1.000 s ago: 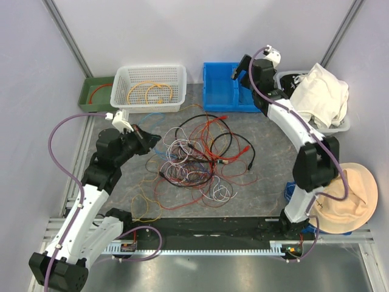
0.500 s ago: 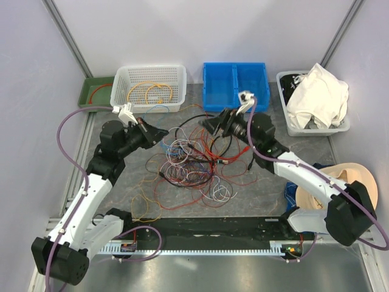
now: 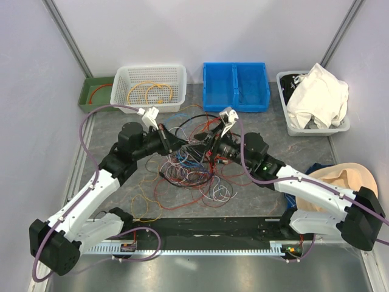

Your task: Untangle the cables

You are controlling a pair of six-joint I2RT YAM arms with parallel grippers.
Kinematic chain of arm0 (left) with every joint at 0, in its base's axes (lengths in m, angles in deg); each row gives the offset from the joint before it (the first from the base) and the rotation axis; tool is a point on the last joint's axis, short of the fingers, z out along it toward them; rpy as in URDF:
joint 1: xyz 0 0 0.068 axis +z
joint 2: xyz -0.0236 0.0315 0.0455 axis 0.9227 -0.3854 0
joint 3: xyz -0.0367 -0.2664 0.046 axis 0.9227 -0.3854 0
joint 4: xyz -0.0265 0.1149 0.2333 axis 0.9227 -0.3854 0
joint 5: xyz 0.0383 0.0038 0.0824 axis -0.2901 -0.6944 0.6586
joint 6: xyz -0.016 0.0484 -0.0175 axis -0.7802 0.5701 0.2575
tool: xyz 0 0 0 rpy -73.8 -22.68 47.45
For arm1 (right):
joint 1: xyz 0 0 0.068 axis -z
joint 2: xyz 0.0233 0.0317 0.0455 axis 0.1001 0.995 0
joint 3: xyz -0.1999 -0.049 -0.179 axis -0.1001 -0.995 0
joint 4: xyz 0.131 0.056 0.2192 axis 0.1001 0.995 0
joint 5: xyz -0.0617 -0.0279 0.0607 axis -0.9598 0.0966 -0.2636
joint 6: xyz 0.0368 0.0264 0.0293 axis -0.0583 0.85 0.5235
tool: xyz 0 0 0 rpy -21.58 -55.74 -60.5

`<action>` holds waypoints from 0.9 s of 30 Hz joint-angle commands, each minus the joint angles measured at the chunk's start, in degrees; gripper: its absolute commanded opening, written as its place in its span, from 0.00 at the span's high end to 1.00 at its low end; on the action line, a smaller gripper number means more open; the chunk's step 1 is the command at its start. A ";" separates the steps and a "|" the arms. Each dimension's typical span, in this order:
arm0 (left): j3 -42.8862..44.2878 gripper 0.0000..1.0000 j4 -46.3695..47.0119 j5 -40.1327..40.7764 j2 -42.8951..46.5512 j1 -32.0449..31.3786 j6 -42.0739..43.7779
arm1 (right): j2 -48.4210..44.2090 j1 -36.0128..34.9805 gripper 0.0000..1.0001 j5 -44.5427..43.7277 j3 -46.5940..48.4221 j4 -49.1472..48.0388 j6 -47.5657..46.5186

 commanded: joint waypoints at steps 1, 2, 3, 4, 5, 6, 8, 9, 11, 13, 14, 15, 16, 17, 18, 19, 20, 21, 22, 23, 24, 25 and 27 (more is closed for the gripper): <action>0.23 0.98 1.96 1.56 -0.08 -3.38 2.47 | 3.02 -0.02 0.08 -6.21 6.99 1.56 -5.86; 0.23 0.98 1.96 1.65 -0.09 -3.82 2.39 | 3.72 -0.02 0.08 -7.35 7.17 1.65 -6.13; 0.23 0.98 2.04 1.73 0.09 -4.17 2.39 | 5.12 0.07 0.08 -9.11 7.78 1.92 -6.31; 0.23 0.98 2.05 2.00 0.26 -4.87 2.47 | 5.74 -0.02 0.09 -9.12 8.14 2.09 -6.31; 0.14 0.98 1.96 2.43 0.53 -5.23 2.48 | 6.18 -0.02 0.10 -9.12 8.14 1.23 -6.49; -0.03 0.98 2.04 2.52 0.62 -5.49 2.48 | 6.97 -0.02 0.11 -9.12 7.71 0.00 -6.40; -0.12 0.98 2.05 2.61 0.88 -5.84 2.48 | 7.85 -0.02 0.17 -10.08 7.79 -1.77 -6.05; -0.21 0.98 1.96 2.53 0.88 -5.93 2.48 | 9.07 -0.02 0.20 -10.79 8.92 -1.25 -6.14; -0.47 0.98 1.96 2.44 1.40 -5.93 2.39 | 10.05 -0.02 0.33 -11.06 9.98 0.42 -6.49; -0.74 0.98 1.61 2.61 1.76 -6.11 2.48 | 9.79 -0.02 0.74 -12.80 9.64 0.34 -6.49; -0.74 0.98 1.17 3.31 2.19 -6.02 2.74 | 9.35 -0.02 0.86 -13.60 9.20 0.08 -6.32; -0.74 0.98 0.91 3.75 2.29 -6.11 2.83 | 8.31 -0.02 0.95 -14.21 8.50 -0.01 -6.49; -0.74 0.98 -0.14 5.06 2.55 -6.02 3.00 | 7.86 -0.02 1.00 -15.09 8.32 0.33 -6.58; -0.82 0.98 -0.41 5.60 2.55 -5.93 3.09 | 7.51 -0.02 1.00 -15.97 8.40 0.77 -6.84; -0.83 0.98 -0.59 6.04 2.64 -6.02 3.35 | 6.98 -0.02 1.00 -16.59 8.93 1.47 -7.62; -0.83 0.98 -0.85 6.48 2.55 -5.93 3.53 | 6.72 -0.02 1.00 -17.20 9.28 3.05 -8.07; -0.83 0.98 -1.20 7.00 2.55 -5.93 3.62 | 6.45 0.07 1.00 -18.95 9.63 3.76 -8.25; -0.74 0.95 -1.55 7.44 2.46 -5.93 3.79 | 5.84 0.07 1.00 -20.10 10.24 4.46 -8.68; -0.48 0.87 -2.34 8.06 2.20 -5.93 3.88 | 5.57 0.07 1.00 -21.50 10.77 6.21 -9.38; 0.31 0.62 -4.87 9.80 2.11 -5.93 4.14 | 5.40 0.77 1.00 -23.26 11.39 7.36 -9.39; 0.93 0.53 -6.46 10.86 2.02 -5.93 5.02 | 5.40 1.56 1.00 -25.54 13.13 8.67 -9.48; 1.54 0.43 -7.96 12.09 1.94 -5.93 5.37 | 5.48 2.70 1.00 -26.08 14.11 11.12 -9.04; 2.60 0.01 -12.26 16.13 2.55 -5.93 5.90 | 6.09 7.52 1.00 -24.69 17.00 12.81 -7.46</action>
